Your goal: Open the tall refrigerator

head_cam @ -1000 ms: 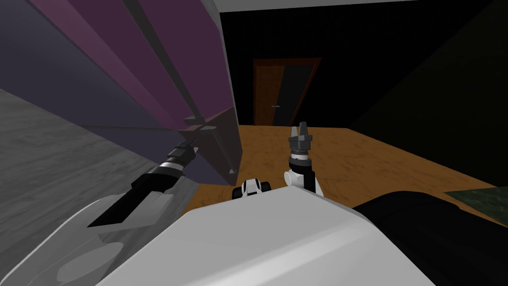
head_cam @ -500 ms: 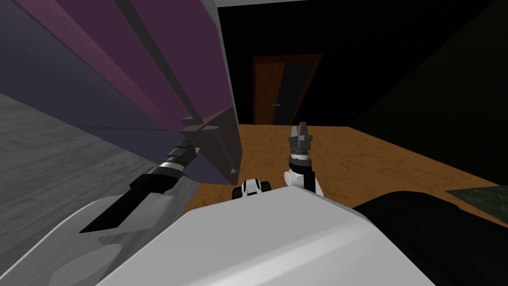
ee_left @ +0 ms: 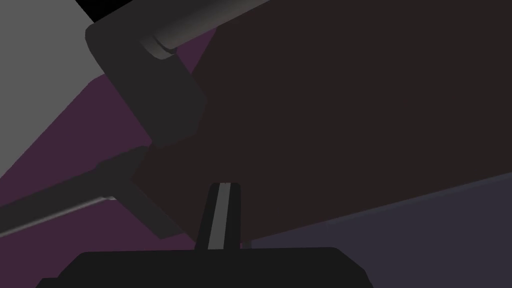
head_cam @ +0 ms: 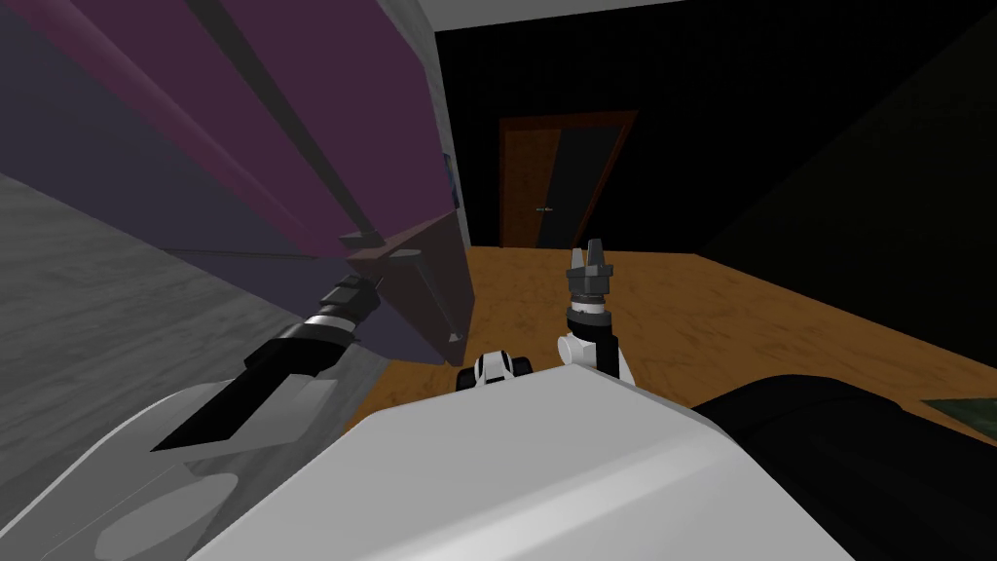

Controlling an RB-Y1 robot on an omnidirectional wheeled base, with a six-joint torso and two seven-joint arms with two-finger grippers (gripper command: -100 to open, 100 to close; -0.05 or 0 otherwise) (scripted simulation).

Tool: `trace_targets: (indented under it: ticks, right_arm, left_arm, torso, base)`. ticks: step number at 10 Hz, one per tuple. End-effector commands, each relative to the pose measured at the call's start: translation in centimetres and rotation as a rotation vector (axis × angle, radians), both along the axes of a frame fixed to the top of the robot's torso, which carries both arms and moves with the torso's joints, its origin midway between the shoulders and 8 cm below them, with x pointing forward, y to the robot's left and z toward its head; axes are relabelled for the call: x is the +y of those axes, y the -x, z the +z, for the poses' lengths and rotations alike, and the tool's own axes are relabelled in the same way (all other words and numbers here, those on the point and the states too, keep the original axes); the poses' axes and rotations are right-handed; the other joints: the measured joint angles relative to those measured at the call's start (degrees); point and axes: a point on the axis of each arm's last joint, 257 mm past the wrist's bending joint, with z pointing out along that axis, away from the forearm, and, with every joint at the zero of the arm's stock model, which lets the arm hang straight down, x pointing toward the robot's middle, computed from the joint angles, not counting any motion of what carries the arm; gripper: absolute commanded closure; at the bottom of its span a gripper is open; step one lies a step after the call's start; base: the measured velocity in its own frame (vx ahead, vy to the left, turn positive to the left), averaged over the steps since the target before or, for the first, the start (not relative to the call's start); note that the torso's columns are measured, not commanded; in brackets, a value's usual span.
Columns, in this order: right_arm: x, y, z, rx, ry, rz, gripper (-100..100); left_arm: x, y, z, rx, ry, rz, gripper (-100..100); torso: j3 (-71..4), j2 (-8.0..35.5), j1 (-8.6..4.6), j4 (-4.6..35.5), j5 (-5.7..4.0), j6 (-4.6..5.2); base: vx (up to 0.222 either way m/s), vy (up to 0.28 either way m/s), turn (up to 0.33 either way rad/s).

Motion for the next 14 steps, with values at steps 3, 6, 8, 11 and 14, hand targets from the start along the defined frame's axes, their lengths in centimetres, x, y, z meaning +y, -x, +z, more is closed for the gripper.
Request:
trace_targets:
  ticks: [3,6,8,11,14]
  right_arm:
    - [0.0,0.0,0.0,0.0,0.0,0.0,0]
    - [0.0,0.0,0.0,0.0,0.0,0.0,0]
    - [0.0,0.0,0.0,0.0,0.0,0.0,0]
    - [0.0,0.0,0.0,0.0,0.0,0.0,0]
    - [0.0,0.0,0.0,0.0,0.0,0.0,0]
  left_arm:
    - [3.2,-0.4,-0.8,0.017,0.0,0.085,100]
    - [5.2,-0.6,-1.0,0.024,0.001,0.14,100]
    - [6.2,-0.6,-1.2,0.028,0.002,0.167,100]
    - [8.2,-0.6,-1.5,0.035,0.004,0.222,100]
    - [9.7,-0.8,-1.5,0.038,0.008,0.26,-100]
  torso:
    - [-0.3,-0.4,0.54,0.0,0.08,0.12]
    - [-0.1,-0.1,0.62,0.0,0.2,-0.08]
    - [-0.1,-0.1,0.67,0.0,0.27,-0.19]
    - [0.1,0.1,0.69,0.0,0.34,-0.31]
    - [0.2,0.4,1.13,0.4,0.27,-0.38]
  base:
    - [0.017,-0.302,0.077]
    - [0.016,-0.299,0.065]
    - [0.036,-0.291,0.077]
    - [0.018,-0.299,0.063]
    - [0.05,-0.147,0.054]
